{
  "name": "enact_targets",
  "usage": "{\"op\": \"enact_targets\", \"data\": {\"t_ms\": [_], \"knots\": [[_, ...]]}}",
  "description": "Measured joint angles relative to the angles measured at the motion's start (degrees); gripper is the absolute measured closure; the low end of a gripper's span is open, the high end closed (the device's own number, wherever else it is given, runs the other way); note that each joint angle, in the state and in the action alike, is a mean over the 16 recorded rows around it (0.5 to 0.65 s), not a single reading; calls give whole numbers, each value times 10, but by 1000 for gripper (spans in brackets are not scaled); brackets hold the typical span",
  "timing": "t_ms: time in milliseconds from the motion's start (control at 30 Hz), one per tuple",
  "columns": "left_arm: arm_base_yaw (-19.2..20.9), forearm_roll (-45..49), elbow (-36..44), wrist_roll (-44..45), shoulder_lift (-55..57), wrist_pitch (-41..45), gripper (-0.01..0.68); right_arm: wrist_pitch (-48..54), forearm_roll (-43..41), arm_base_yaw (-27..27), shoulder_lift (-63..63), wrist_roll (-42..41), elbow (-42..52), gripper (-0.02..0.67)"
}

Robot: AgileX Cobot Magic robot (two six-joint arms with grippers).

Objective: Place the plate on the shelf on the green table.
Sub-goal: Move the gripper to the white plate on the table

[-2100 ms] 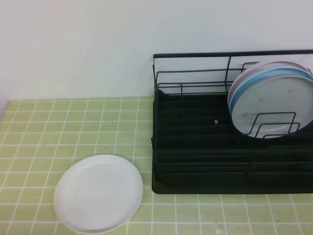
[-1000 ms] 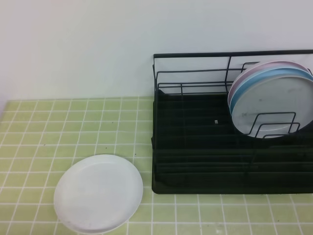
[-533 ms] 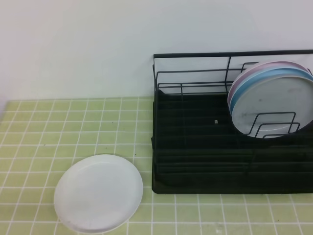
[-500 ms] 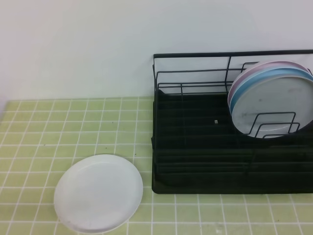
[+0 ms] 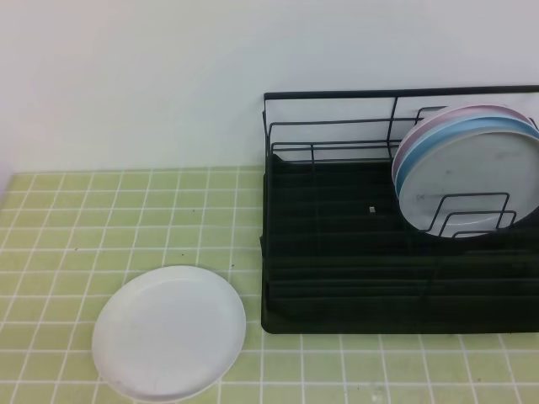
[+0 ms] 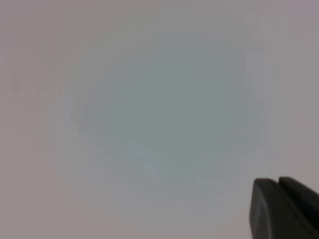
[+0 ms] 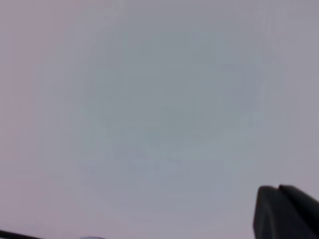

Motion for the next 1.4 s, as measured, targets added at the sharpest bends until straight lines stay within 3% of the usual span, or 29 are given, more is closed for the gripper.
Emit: {"op": "enact_targets", "data": {"t_ms": [167,533,867,1167,1400], "knots": [[0,-10,-36,-3,0,42,676,71,28,0,5,-18,-45,652],[0,-34,-174,-11,0,277,676,361,61,0,64,-38,-206,651],[0,-81,-244,-62,36,465,676,568,86,0,179,-16,-295,652],[0,-98,-351,-45,203,677,676,617,110,0,236,-57,-296,652],[0,-124,-445,56,391,747,665,608,120,0,242,-93,-269,652]]}}
